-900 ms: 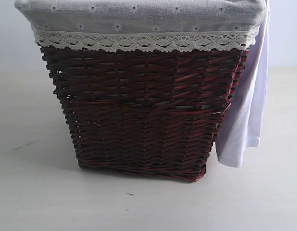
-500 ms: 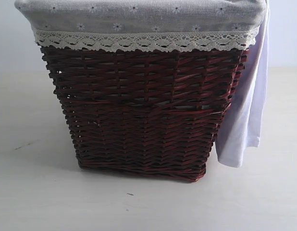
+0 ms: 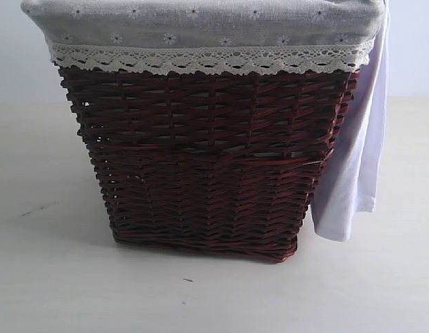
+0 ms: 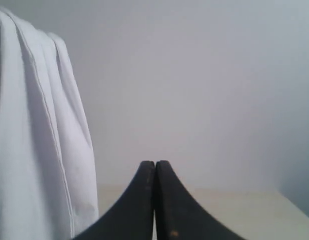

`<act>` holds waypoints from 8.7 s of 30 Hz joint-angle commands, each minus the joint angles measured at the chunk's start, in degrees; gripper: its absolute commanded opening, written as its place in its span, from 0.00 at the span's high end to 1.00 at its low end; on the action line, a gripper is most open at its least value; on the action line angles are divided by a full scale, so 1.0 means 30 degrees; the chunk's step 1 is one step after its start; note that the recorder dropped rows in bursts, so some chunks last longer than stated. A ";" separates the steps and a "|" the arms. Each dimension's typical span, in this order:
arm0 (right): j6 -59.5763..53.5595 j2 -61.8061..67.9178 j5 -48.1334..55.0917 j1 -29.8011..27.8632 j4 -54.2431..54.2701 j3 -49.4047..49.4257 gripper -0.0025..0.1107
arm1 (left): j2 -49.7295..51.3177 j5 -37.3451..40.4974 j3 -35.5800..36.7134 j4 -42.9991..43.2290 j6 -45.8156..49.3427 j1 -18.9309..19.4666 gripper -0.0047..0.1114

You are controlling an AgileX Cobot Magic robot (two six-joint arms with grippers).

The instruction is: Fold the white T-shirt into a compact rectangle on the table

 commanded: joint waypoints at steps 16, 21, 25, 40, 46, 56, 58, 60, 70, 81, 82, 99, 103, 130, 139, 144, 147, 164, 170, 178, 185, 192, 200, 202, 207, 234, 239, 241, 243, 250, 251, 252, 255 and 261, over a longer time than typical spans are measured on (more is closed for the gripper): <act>1.0026 0.1664 -0.6027 -0.0156 -0.3788 -0.6255 0.93 | -0.0133 -0.0193 -0.0025 0.0036 0.0073 0.0076 0.96; 1.8630 0.5615 -0.2962 -0.0156 -1.3023 -1.1279 0.66 | -0.0133 -0.0193 -0.0025 0.0036 0.0073 0.0076 0.96; 3.0211 0.8924 -0.3201 -0.0156 -2.3917 -1.4299 0.54 | -0.0133 -0.0193 -0.0025 0.0036 0.0073 0.0076 0.96; 3.7842 2.1906 -1.0189 -0.0168 -3.1593 -2.1848 0.54 | -0.0133 -0.0193 -0.0025 0.0036 0.0073 0.0076 0.96; 3.7098 2.6376 -1.1908 -0.0168 -3.1593 -2.3740 0.53 | -0.0133 -0.0193 -0.0025 0.0036 0.0073 0.0076 0.96; 3.6240 2.9566 -1.2036 -0.0168 -3.1593 -2.5230 0.53 | -0.0133 -0.0193 -0.0025 0.0036 0.0073 0.0076 0.96; 3.6240 2.9728 -1.1808 -0.0168 -3.1593 -2.5230 0.53 | -0.0133 -0.0193 -0.0025 0.0036 0.0073 0.0076 0.96; 3.6240 2.9806 -1.1808 -0.0168 -3.1593 -2.5230 0.53 | -0.0133 -0.0193 -0.0025 0.0036 0.0073 0.0076 0.96; 3.5021 3.0210 -1.1537 0.1783 -3.1593 -2.5230 0.78 | -0.0133 -0.0193 -0.0025 0.0036 0.0073 0.0076 0.96; 3.4754 2.8714 -0.6168 0.1824 -3.1593 -2.5395 0.98 | -0.0133 -0.0193 -0.0025 0.0036 0.0073 0.0076 0.96; 3.4754 2.8527 -0.6168 0.1824 -3.1593 -2.5614 0.98 | -0.0133 -0.0193 -0.0025 0.0036 0.0073 0.0076 0.96; 3.6316 2.6685 -0.6886 0.1824 -3.1593 -3.4345 0.98 | -0.0133 -0.0193 -0.0025 0.0036 0.0073 0.0076 0.96; 3.6316 2.6090 -0.7021 0.1824 -3.1593 -3.6497 0.98 | -0.0133 -0.0193 -0.0025 0.0036 0.0073 0.0076 0.96; 3.9733 2.4131 -1.7345 0.1824 -3.1593 -3.7369 0.98 | -0.0133 -0.0193 -0.0025 0.0036 0.0073 0.0076 0.96; 3.8704 2.0970 -1.9675 0.1824 -3.1593 -3.1245 0.98 | -0.0133 -0.0193 -0.0025 0.0036 0.0073 0.0076 0.96; 3.8742 1.8750 -2.0172 0.1824 -3.1593 -2.6160 0.98 | -0.0133 -0.0193 -0.0025 0.0036 0.0073 0.0076 0.96; 3.8657 1.8009 -2.0269 0.1824 -3.1593 -2.2623 0.98 | -0.0133 -0.0193 -0.0025 0.0036 0.0073 0.0076 0.96; 3.3660 2.0241 -1.0821 0.8081 -3.1541 -1.2531 0.98 | -0.0133 -0.0193 -0.0025 0.0036 0.0073 0.0076 0.96; 3.2641 2.3163 -0.7623 0.8330 -3.0608 -1.3955 0.98 | -0.0133 -0.0193 -0.0025 0.0036 0.0073 0.0076 0.96; 2.5601 2.9725 -0.7380 0.8384 -2.4189 -1.6828 0.98 | -0.0133 -0.0193 -0.0025 0.0036 0.0073 0.0076 0.96; 1.9037 3.2535 -0.4874 0.8384 -1.6132 -2.0185 0.98 | -0.0133 -0.0193 -0.0025 0.0036 0.0073 0.0076 0.96; 1.8830 3.4534 -0.4872 0.8384 -1.4808 -2.2837 0.98 | -0.0133 -0.0193 -0.0025 0.0036 0.0073 0.0076 0.96; 2.3891 3.3910 -0.7219 0.8491 -2.1329 -2.2278 0.98 | -0.0133 -0.0193 -0.0025 0.0036 0.0073 0.0076 0.96; 2.5207 3.3591 -0.8789 0.8491 -2.2209 -2.1753 0.98 | -0.0133 -0.0193 -0.0025 0.0036 0.0073 0.0076 0.96; 2.3793 3.3768 -0.9792 1.0368 -2.1202 -2.0595 0.98 | -0.0133 -0.0193 -0.0025 0.0036 0.0073 0.0076 0.96; 1.8244 4.0585 0.0197 1.3600 -1.4917 -3.2410 0.98 | -0.0133 -0.0193 -0.0025 0.0036 0.0073 0.0076 0.96; 1.8244 4.0585 0.0184 1.3600 -1.4828 -3.2410 0.98 | -0.0133 -0.0193 -0.0025 0.0036 0.0073 0.0076 0.96; 1.8388 4.0551 0.0061 1.3600 -1.4828 -3.2410 0.98 | -0.0133 -0.0193 -0.0025 0.0036 0.0073 0.0076 0.96; 1.8690 4.0373 0.0205 1.3600 -1.4874 -3.2372 0.98 | -0.0133 -0.0193 -0.0025 0.0036 0.0073 0.0076 0.96; 1.8678 3.8414 0.0579 1.3916 -1.6181 -2.9347 0.98 | -0.0133 -0.0193 -0.0025 0.0036 0.0073 0.0076 0.96; 1.8678 3.8061 0.0524 1.3925 -1.6181 -2.8807 0.98 | -0.0133 -0.0193 -0.0025 0.0036 0.0073 0.0076 0.96; 1.8678 3.7676 0.0240 1.3925 -1.6181 -2.8240 0.98 | -0.0133 -0.0193 -0.0025 0.0036 0.0073 0.0076 0.96; 1.8678 3.6321 -0.0646 1.4042 -1.6261 -2.6693 0.98 | -0.0133 -0.0193 -0.0025 0.0036 0.0073 0.0076 0.96; 2.0801 3.2866 -0.3919 1.4042 -1.7236 -2.3887 0.98 | -0.0133 -0.0193 -0.0025 0.0036 0.0073 0.0076 0.96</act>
